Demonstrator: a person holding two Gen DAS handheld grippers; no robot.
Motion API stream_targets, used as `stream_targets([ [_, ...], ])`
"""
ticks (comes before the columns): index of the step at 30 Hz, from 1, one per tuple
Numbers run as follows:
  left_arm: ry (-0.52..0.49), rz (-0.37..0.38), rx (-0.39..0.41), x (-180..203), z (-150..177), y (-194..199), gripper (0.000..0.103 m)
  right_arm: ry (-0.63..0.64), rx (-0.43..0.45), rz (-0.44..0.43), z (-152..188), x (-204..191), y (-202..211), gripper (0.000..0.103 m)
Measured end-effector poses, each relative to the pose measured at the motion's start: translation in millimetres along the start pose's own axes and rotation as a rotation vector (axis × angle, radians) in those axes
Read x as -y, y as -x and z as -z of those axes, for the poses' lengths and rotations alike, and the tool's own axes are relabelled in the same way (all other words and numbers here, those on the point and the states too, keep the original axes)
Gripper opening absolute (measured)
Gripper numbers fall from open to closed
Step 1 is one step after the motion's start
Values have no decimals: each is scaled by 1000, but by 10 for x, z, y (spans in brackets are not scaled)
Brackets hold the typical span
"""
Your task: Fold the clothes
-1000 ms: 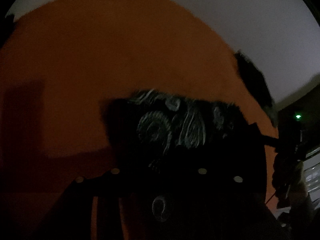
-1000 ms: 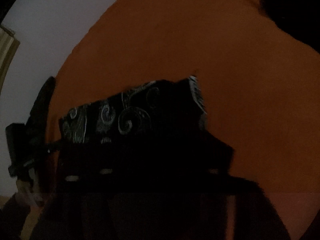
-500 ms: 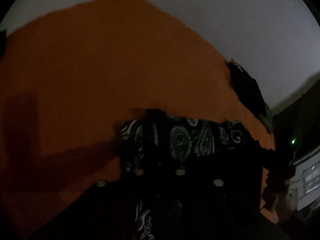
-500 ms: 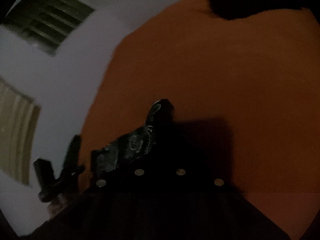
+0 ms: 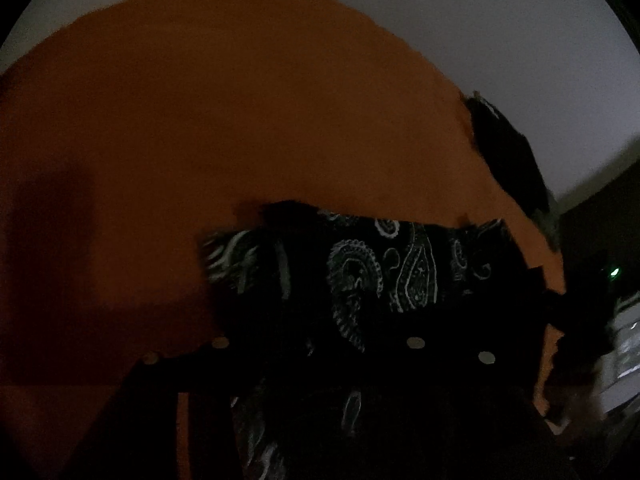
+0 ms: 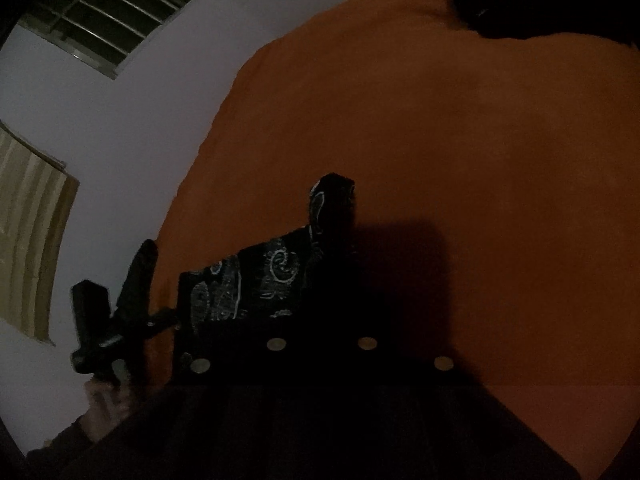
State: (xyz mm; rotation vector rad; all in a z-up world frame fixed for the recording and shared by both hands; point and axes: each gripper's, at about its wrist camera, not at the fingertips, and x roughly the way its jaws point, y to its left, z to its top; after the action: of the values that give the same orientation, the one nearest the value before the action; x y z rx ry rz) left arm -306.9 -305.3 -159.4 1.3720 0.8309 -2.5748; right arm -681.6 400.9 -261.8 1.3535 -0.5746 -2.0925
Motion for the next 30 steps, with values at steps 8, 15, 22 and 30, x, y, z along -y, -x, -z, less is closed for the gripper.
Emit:
stream_targets([
  [8, 33, -46, 79, -224, 52, 477, 1, -11, 12, -52, 39, -180, -101, 6],
  [15, 38, -112, -22, -430, 13, 171, 2, -8, -43, 27, -4, -162, -213, 6],
  [22, 105, -130, -66, -588, 128, 547, 12, 9, -62, 128, -22, -141, -34, 31],
  [30, 50, 9, -102, -247, 785, 1112, 42, 150, -22, 253, 474, -197, 820, 46],
])
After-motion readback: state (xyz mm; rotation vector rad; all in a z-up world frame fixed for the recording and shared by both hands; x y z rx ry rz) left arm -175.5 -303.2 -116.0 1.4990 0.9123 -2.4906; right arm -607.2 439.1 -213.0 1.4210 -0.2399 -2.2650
